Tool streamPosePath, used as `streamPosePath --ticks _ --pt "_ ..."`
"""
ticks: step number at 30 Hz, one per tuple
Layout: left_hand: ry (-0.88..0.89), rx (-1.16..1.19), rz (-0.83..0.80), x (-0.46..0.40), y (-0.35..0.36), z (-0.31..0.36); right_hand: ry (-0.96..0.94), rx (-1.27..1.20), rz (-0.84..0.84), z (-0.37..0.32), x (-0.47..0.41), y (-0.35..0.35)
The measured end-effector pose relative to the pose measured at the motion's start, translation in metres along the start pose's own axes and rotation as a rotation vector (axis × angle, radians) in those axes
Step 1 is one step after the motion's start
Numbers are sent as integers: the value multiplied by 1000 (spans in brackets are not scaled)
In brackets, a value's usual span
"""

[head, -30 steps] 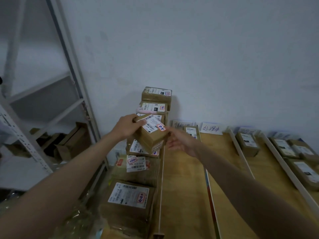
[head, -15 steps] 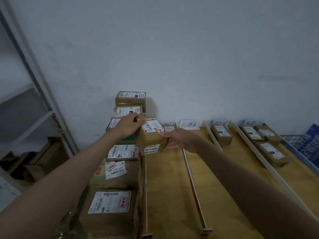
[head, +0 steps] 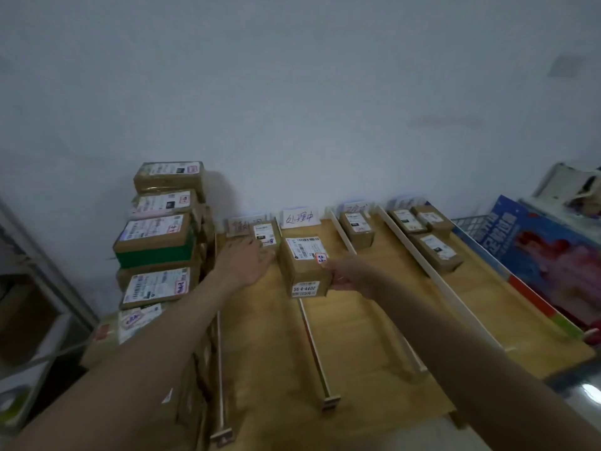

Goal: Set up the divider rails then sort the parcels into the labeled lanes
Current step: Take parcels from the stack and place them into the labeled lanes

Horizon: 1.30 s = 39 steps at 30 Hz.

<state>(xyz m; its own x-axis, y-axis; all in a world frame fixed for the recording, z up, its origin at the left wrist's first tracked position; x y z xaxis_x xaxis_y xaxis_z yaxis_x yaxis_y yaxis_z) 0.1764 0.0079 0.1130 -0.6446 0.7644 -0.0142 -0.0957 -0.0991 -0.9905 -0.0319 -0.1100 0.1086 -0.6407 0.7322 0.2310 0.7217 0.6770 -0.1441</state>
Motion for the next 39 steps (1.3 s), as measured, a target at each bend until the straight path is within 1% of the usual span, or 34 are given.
streamPosePath --ticks 3,6,8,16,19,21,24,27,34,39 --pt "19 -74 -72 13 32 37 61 7 92 28 9 -43" --pt "54 -123 -92 26 53 83 90 40 180 54 20 -91" --pt "67 -131 -113 33 63 118 105 50 210 69 30 -124" --pt "165 -149 -153 69 110 272 134 -14 371 119 81 -256" --pt "204 -181 -168 81 122 321 172 11 445 139 96 -301" --pt "226 -187 -163 83 128 349 204 25 458 152 99 -329" --pt "249 -181 -156 75 131 387 231 30 479 163 99 -370" --pt "284 -178 -129 60 136 425 214 39 507 164 92 -406" --pt "314 -136 -92 11 170 509 187 115 535 179 54 -488" --pt "267 -32 -142 -34 197 559 197 243 531 191 8 -548"
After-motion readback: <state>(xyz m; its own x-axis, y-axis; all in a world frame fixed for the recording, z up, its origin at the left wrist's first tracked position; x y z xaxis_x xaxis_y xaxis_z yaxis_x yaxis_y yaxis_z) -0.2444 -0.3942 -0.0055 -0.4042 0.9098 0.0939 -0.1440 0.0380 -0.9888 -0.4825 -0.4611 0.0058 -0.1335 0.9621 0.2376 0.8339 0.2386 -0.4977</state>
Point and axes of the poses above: each hand's wrist, its own x-axis away from the middle knuckle, its own y-axis out of the palm, z = x × y, the point moved 2 cm from there along -x, towards the middle knuckle, and after that the axes turned 14 degrees about -y, right-handed, at the moved point
